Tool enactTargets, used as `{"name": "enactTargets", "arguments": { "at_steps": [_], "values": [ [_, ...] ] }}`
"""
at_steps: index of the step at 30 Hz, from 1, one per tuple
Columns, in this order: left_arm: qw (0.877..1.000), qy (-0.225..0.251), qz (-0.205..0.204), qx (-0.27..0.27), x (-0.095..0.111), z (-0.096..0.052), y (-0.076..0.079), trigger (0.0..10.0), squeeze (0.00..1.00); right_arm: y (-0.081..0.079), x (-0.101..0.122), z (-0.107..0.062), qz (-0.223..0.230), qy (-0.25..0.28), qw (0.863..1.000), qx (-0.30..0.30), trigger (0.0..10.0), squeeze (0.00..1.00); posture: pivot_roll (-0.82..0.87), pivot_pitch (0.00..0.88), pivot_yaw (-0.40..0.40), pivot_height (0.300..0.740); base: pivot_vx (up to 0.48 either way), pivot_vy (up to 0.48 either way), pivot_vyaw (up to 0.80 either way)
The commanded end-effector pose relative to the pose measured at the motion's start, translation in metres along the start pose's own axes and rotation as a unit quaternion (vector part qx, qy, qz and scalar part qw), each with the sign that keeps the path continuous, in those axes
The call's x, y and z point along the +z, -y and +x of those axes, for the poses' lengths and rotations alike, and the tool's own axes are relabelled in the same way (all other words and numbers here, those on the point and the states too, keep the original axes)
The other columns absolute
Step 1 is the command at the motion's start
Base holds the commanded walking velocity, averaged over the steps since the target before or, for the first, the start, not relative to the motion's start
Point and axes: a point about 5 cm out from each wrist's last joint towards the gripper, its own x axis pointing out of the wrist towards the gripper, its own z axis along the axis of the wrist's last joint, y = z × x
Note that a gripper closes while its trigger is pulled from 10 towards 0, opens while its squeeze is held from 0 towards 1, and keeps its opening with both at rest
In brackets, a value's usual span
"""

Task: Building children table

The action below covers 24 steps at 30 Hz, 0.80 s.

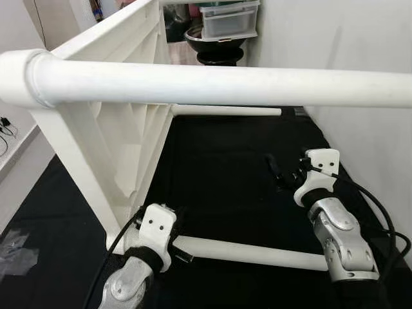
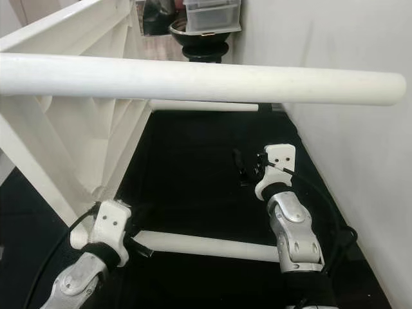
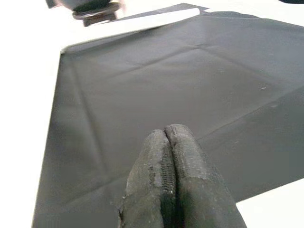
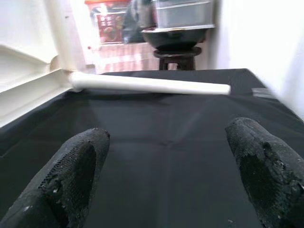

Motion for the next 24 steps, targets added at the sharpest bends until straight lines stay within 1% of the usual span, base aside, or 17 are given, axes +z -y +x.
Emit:
{"name": "enactTargets", "arguments": {
  "at_steps": [1,3,4,5,7,8,9,10,11,13,14,16,17,21,22,24],
  "values": [
    [1.0,0.002,0.006,0.015,0.001,-0.004,-0.006,10.0,0.0,-0.002,0.0,0.0,-0.011,-0.001,1.0,0.008,10.0,0.0,-0.05,0.016,0.041,0.74,0.0,0.0,0.0],
    [1.0,-0.003,-0.007,0.026,-0.002,-0.007,-0.008,10.0,0.0,0.005,0.003,-0.004,-0.029,0.001,1.0,0.011,10.0,0.0,-0.05,0.018,0.04,0.74,0.0,0.0,0.0],
    [0.999,-0.008,-0.027,0.029,-0.005,-0.005,-0.009,10.0,0.0,0.013,0.008,-0.007,-0.042,0.007,0.999,0.01,10.0,0.0,-0.07,0.019,0.041,0.74,0.0,0.0,0.0],
    [0.999,-0.011,-0.035,0.032,-0.006,-0.004,-0.011,10.0,0.0,0.015,0.01,-0.009,-0.046,0.009,0.999,0.009,10.0,0.0,-0.07,0.019,0.044,0.74,0.0,0.0,0.0],
    [0.998,-0.013,-0.041,0.035,-0.007,-0.003,-0.012,10.0,0.0,0.016,0.011,-0.01,-0.048,0.01,0.999,0.009,10.0,0.0,-0.07,0.019,0.044,0.74,0.0,0.0,0.0],
    [0.997,-0.016,-0.058,0.054,-0.008,0.0,-0.018,10.0,0.0,0.016,0.009,-0.012,-0.05,0.009,0.999,0.006,10.0,0.0,-0.07,0.018,0.047,0.74,0.0,0.0,0.0],
    [0.997,-0.016,-0.058,0.054,-0.008,0.0,-0.018,10.0,0.0,0.016,0.009,-0.012,-0.05,0.009,0.999,0.006,10.0,0.0,-0.07,0.018,0.047,0.74,0.0,0.0,0.0],
    [0.996,-0.026,-0.047,0.071,-0.009,0.004,-0.024,10.0,0.0,0.014,0.007,-0.013,-0.051,0.007,0.999,0.008,10.0,0.0,-0.07,0.017,0.047,0.74,0.0,0.0,0.0],
    [0.996,-0.03,-0.045,0.074,-0.01,0.005,-0.025,10.0,0.0,0.012,0.006,-0.013,-0.051,0.005,0.999,0.009,10.0,0.0,-0.07,0.016,0.047,0.74,0.0,0.0,0.0],
    [0.996,-0.033,-0.041,0.076,-0.011,0.007,-0.027,10.0,0.0,0.01,0.005,-0.012,-0.051,0.005,0.999,0.011,10.0,0.0,-0.07,0.016,0.048,0.74,0.0,0.0,0.0],
    [0.995,-0.045,-0.043,0.076,-0.013,0.009,-0.027,10.0,0.0,0.007,0.004,-0.012,-0.049,0.004,0.999,0.016,10.0,0.0,-0.07,0.016,0.048,0.74,0.0,0.0,0.0],
    [0.995,-0.045,-0.043,0.076,-0.013,0.009,-0.027,10.0,0.0,0.007,0.004,-0.012,-0.049,0.004,0.999,0.016,10.0,0.0,-0.07,0.016,0.048,0.74,0.0,0.0,0.0],
    [0.995,-0.056,-0.04,0.073,-0.014,0.012,-0.026,10.0,0.0,0.003,0.004,-0.011,-0.048,0.003,0.999,0.022,10.0,0.0,-0.07,0.015,0.046,0.74,-0.48,0.0,0.0],
    [0.996,-0.049,-0.033,0.068,-0.012,0.014,-0.025,10.0,0.0,0.002,0.004,-0.01,-0.048,0.003,0.998,0.026,10.0,0.0,-0.07,0.013,0.045,0.74,-0.48,0.0,0.0],
    [0.997,-0.035,-0.033,0.064,-0.009,0.016,-0.025,10.0,0.0,0.001,0.004,-0.01,-0.048,0.002,0.998,0.028,10.0,0.0,-0.07,0.013,0.048,0.74,0.0,0.0,0.0],
    [0.997,-0.03,-0.034,0.063,-0.007,0.017,-0.025,10.0,0.0,0.0,0.004,-0.01,-0.048,0.002,0.998,0.028,10.0,0.0,-0.07,0.012,0.05,0.74,0.0,0.0,0.0]
  ]
}}
